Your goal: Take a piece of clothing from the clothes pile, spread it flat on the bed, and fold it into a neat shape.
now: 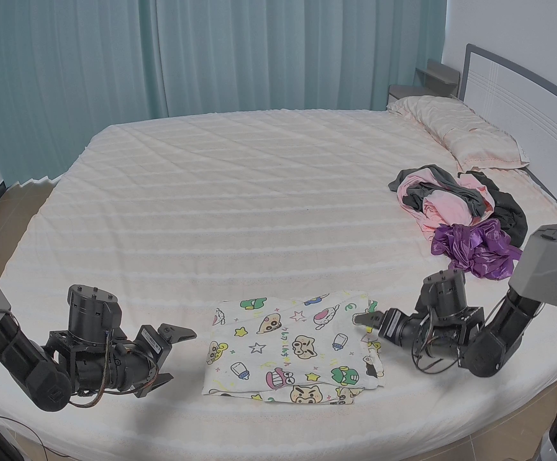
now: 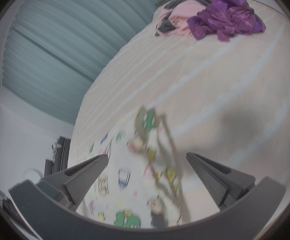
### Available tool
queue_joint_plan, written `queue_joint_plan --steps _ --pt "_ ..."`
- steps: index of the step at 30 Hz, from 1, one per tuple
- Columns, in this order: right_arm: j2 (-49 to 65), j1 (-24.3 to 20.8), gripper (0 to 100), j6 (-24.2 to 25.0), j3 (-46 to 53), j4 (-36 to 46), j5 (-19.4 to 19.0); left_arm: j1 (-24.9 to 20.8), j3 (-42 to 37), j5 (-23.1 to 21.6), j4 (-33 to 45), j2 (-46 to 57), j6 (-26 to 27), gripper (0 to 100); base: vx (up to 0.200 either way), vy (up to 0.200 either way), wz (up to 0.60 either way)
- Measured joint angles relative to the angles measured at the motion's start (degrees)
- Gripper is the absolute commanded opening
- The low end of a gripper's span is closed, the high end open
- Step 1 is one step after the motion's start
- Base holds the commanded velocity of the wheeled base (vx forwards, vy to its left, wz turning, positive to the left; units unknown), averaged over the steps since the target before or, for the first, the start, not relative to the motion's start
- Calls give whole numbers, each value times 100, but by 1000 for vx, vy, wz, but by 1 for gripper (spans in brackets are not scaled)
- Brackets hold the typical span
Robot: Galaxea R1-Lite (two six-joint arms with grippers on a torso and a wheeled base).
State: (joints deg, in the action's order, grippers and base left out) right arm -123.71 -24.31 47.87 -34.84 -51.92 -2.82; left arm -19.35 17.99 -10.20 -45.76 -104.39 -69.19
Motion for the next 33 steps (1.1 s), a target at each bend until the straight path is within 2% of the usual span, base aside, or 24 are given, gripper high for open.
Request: queue_joint_plan --steps 4,9,33 --pt "321 -444 100 121 546 -11 6 2 -17 0 0 1 0 100 0 0 0" --pt "651 -769 100 158 1117 -13 -29 0 -30 2 0 0 4 100 0 0 0" --pt "301 -995 100 154 1307 -742 -104 -17 -30 -9 0 -13 39 100 0 0 0"
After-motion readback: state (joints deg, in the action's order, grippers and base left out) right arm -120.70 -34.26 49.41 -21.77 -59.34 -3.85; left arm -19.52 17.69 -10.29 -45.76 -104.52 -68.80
